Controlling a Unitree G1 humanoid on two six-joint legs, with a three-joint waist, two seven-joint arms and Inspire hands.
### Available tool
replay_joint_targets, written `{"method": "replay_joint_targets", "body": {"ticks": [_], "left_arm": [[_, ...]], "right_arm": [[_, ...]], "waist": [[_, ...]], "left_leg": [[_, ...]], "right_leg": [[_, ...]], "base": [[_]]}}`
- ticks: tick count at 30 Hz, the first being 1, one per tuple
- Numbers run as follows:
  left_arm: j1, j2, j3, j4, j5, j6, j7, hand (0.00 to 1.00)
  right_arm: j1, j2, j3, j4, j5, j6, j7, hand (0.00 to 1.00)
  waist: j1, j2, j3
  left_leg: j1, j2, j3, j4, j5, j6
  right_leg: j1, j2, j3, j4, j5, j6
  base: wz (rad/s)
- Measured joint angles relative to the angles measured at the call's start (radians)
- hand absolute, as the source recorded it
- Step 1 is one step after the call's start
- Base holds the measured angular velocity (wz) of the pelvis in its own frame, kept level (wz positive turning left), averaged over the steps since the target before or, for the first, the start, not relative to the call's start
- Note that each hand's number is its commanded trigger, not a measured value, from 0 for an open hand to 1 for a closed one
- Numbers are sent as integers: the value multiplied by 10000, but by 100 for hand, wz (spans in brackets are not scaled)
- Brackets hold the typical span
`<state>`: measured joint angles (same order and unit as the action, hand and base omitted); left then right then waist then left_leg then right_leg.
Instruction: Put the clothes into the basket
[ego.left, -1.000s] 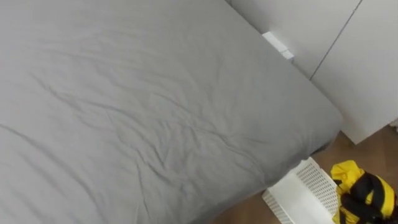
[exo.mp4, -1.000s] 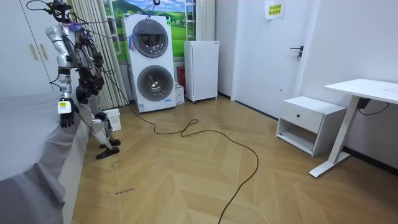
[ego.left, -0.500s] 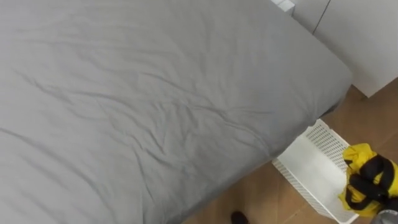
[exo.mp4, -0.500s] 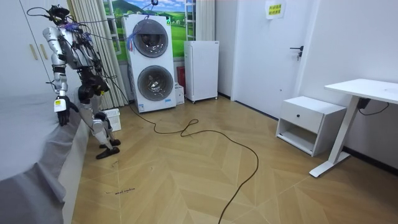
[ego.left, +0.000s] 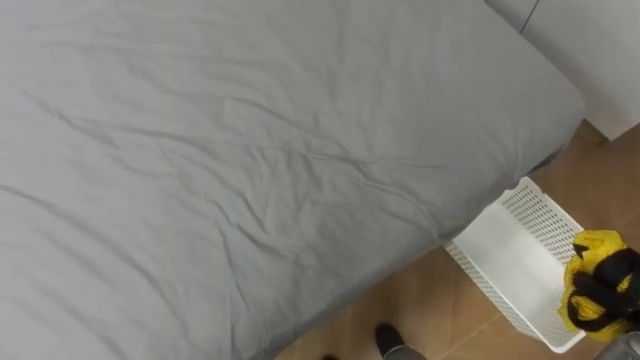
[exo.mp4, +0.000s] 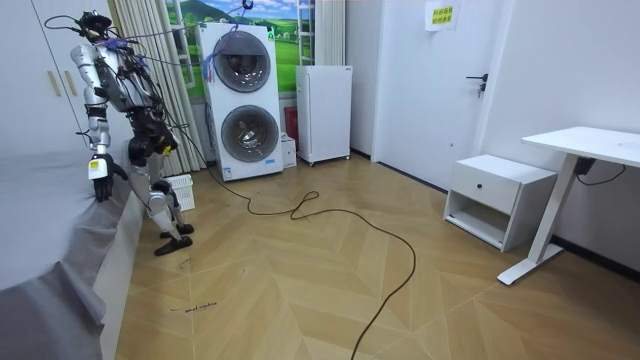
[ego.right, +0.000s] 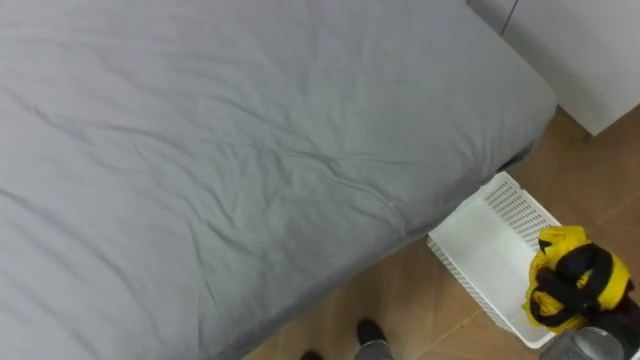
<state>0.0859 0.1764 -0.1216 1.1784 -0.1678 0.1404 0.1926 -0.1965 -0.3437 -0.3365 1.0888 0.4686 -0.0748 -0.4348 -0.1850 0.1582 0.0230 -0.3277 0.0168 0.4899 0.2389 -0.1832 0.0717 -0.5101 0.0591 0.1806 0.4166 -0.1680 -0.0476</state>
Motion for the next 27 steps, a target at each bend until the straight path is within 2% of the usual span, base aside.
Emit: {"method": "replay_joint_targets", "body": {"ticks": [3,7,14,18,25,27], "left_arm": [[3,2,-1,1,2,-118,0,0],[2,5,-5,11,0,-163,0,0],[-3,76,2,109,37,-326,-14,0],[-1,170,-2,87,50,-444,-15,0],[-30,253,-32,131,22,-551,-94,0],[71,358,-305,135,-79,-603,-117,0]], "right_arm": [[0,-174,-2,80,115,-41,-98,0],[-67,-197,-2,187,330,-263,-145,0],[-190,-349,-2,392,369,-392,-221,0],[-173,-460,3,403,364,-440,-234,0],[-442,-484,14,769,322,-476,-246,0],[-396,-484,23,779,269,-478,-250,0]], "waist": [[0,-8,5],[3,-9,6],[12,-70,49],[9,-107,74],[37,-88,61],[35,-82,56]], "left_leg": [[-13,-9,-1,-7,0,0],[-24,-9,-5,-10,0,0],[-74,3,-3,3,2,-3],[-108,9,-32,20,1,-4],[-117,20,-56,39,2,-5],[-113,18,-70,39,3,-7]], "right_leg": [[10,-50,-117,0,-40,-6],[17,-68,-170,-8,-53,-22],[-5,-74,-215,-4,-106,-50],[0,-122,-397,12,-142,-90],[32,-140,-488,-12,-155,-96],[43,-147,-510,-17,-154,-96]], "base": [[10],[5],[1],[10],[5],[2]]}}
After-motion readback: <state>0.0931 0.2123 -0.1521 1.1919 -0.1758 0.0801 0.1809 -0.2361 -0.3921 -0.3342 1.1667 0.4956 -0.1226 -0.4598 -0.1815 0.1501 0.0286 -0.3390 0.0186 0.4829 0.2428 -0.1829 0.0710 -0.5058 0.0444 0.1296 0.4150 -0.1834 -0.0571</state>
